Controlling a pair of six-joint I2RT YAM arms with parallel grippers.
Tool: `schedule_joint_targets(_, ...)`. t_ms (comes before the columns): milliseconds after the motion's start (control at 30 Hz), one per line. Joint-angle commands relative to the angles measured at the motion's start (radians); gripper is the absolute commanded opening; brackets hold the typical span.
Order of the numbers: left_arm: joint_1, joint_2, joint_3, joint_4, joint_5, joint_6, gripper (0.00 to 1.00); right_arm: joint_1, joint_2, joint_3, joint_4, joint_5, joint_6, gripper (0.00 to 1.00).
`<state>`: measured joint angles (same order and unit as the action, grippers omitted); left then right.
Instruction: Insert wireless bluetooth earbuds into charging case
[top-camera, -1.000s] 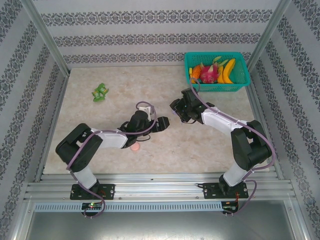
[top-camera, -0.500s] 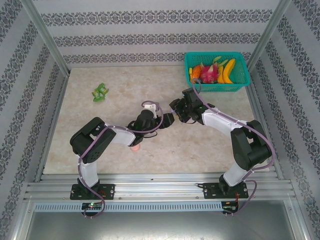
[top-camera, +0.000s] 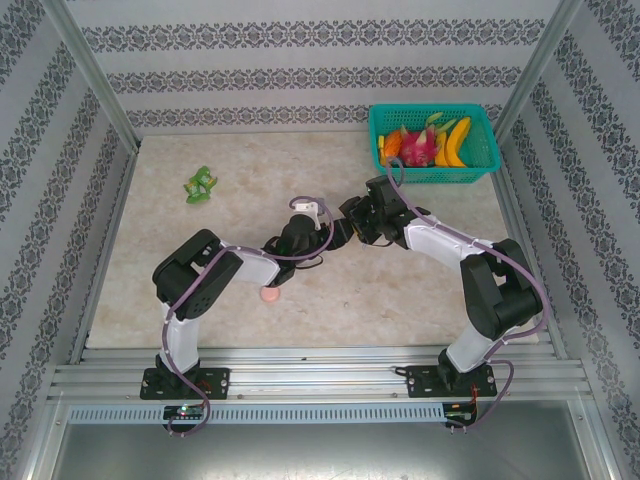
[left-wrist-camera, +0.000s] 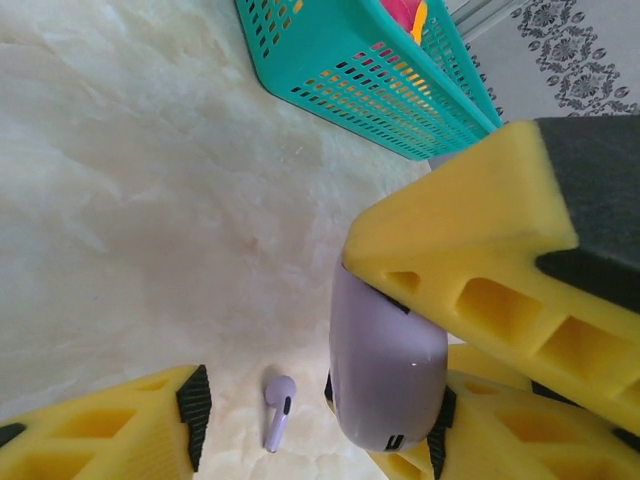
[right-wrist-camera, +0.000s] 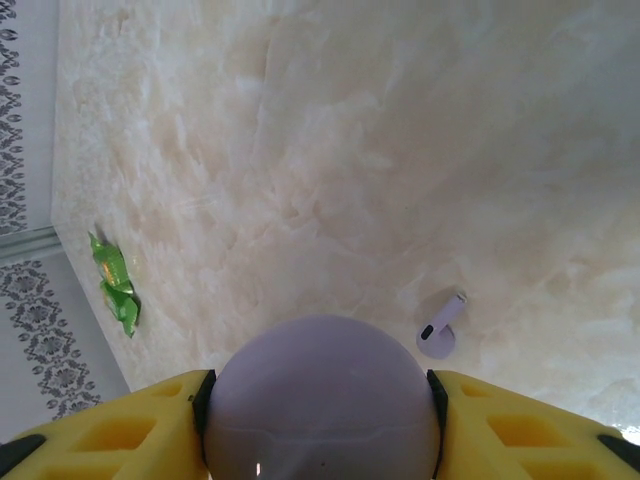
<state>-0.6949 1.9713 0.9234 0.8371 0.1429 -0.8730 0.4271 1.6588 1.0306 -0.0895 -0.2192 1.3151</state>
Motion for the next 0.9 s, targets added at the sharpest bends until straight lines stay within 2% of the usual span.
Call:
schedule_joint_targets(0, -0.009, 0.021, 0.029, 0.056, -0.047, -0.022, 0.56, -0.004, 0.009, -0.015, 0.022, -0.024, 0.019, 0.52)
schedule_joint_targets(300, -0.010, 0.043, 0.039, 0.075, -0.072, -0.042, 0.46, -0.006, 0.007, -0.022, 0.029, -0.029, 0.024, 0.51)
schedule_joint_targets(467, -0.010, 0.059, 0.047, 0.089, -0.081, -0.054, 0.35, -0.006, 0.009, -0.030, 0.036, -0.033, 0.029, 0.51)
schedule_joint_targets(867, -0.010, 0.061, 0.050, 0.089, -0.084, -0.055, 0.21, -0.013, 0.000, -0.040, 0.042, -0.039, 0.029, 0.53)
